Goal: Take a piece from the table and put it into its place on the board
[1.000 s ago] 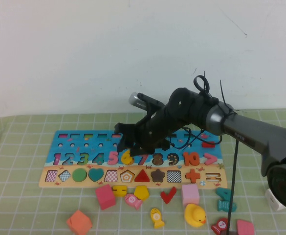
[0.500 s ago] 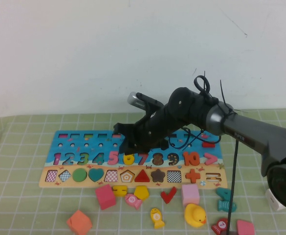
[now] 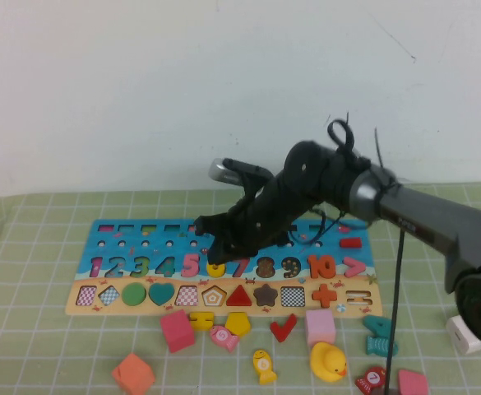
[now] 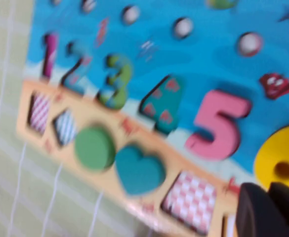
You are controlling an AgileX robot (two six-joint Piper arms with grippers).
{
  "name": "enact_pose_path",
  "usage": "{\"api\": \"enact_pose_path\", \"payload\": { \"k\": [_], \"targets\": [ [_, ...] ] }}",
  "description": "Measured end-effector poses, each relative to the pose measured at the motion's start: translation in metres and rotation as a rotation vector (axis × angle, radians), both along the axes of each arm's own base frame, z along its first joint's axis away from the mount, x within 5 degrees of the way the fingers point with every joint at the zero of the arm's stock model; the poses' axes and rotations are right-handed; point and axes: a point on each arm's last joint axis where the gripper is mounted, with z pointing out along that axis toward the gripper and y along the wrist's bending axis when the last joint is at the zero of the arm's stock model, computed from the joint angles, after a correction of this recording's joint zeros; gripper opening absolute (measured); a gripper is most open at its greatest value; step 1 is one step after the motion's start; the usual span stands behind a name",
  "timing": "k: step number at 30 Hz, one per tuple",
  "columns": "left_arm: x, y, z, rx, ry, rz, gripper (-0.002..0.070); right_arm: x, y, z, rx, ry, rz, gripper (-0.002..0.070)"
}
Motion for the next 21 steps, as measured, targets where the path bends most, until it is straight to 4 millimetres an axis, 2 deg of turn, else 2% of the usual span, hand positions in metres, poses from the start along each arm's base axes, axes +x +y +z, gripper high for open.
{"api": "enact_pose_path", "payload": {
  "k": [4,9,13,15,16,18,21],
  "targets": [
    [0.000,0.000,0.000,0.000,0.000,0.000,-0.0001,-0.008,-0.004,0.040,-0.027,-0.096,0.171,0.0041],
    [0.000,0.000,0.000,0.000,0.000,0.000,-0.0001,-0.025,-0.020,0.121,-0.077,-0.281,0.349,0.0041],
    [0.000,0.000,0.000,0.000,0.000,0.000,-0.0001,-0.048,-0.035,0.192,-0.086,-0.433,0.440,0.0041],
    [0.000,0.000,0.000,0.000,0.000,0.000,-0.0001,-0.065,-0.045,0.225,-0.080,-0.501,0.481,0.0041],
    [0.000,0.000,0.000,0.000,0.000,0.000,-0.0001,-0.082,-0.055,0.247,-0.079,-0.548,0.526,0.0041],
    [0.000,0.000,0.000,0.000,0.000,0.000,-0.0001,-0.103,-0.066,0.269,-0.076,-0.594,0.557,0.0041],
    [0.000,0.000,0.000,0.000,0.000,0.000,-0.0001,-0.134,-0.084,0.286,-0.073,-0.636,0.597,0.0040]
  ]
}}
